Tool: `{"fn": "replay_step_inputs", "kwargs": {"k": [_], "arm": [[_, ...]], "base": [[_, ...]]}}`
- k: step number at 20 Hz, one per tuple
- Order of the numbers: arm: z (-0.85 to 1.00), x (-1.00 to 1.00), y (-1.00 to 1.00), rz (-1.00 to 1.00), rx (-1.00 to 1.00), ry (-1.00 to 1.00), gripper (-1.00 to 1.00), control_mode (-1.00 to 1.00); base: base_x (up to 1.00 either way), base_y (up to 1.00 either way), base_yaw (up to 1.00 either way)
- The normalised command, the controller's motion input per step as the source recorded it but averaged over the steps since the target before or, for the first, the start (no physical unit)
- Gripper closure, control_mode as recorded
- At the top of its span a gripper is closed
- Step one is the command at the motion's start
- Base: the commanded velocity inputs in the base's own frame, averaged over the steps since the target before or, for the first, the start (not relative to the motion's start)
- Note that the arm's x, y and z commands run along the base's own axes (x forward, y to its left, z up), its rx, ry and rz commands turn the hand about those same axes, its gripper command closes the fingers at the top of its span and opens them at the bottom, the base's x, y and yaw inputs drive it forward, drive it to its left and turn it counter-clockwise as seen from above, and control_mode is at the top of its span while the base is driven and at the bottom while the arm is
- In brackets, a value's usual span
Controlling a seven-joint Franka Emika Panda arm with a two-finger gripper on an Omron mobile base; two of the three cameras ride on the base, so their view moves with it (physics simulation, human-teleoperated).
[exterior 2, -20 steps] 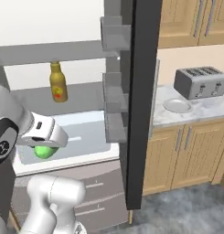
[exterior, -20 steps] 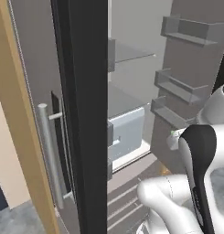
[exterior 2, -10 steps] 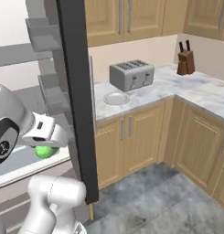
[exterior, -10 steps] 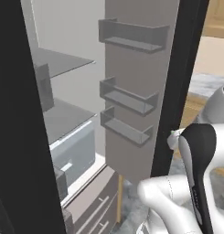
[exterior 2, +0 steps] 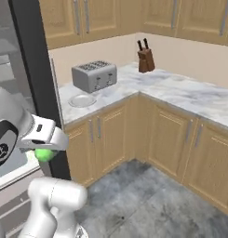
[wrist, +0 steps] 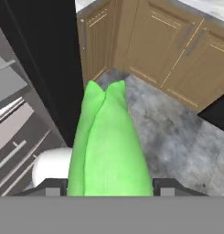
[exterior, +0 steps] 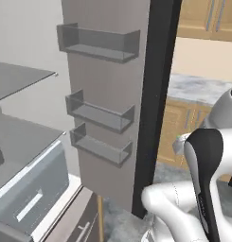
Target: Pick corn from the fridge and place it on the plate on the counter.
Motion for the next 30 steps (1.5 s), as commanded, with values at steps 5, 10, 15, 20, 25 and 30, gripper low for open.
{"fn": "replay_step_inputs", "kwargs": {"k": [5,10,15,20,25,30], "arm": [[0.00,0.00,0.00,0.00,0.00,0.00,1.00,1.00],[0.00,0.00,0.00,0.00,0.00,0.00,1.00,1.00],[0.00,0.00,0.00,0.00,0.00,0.00,1.00,1.00],[0.00,0.00,0.00,0.00,0.00,0.00,1.00,1.00],[0.00,0.00,0.00,0.00,0.00,0.00,1.00,1.00],[0.00,0.00,0.00,0.00,0.00,0.00,1.00,1.00]], "base": [[-0.01,-1.00,-0.58],[0.00,-1.00,-0.65],[0.45,-0.99,-0.51],[1.00,-0.97,-0.07],[0.68,-0.90,0.05],[-1.00,0.12,-0.06]]}}
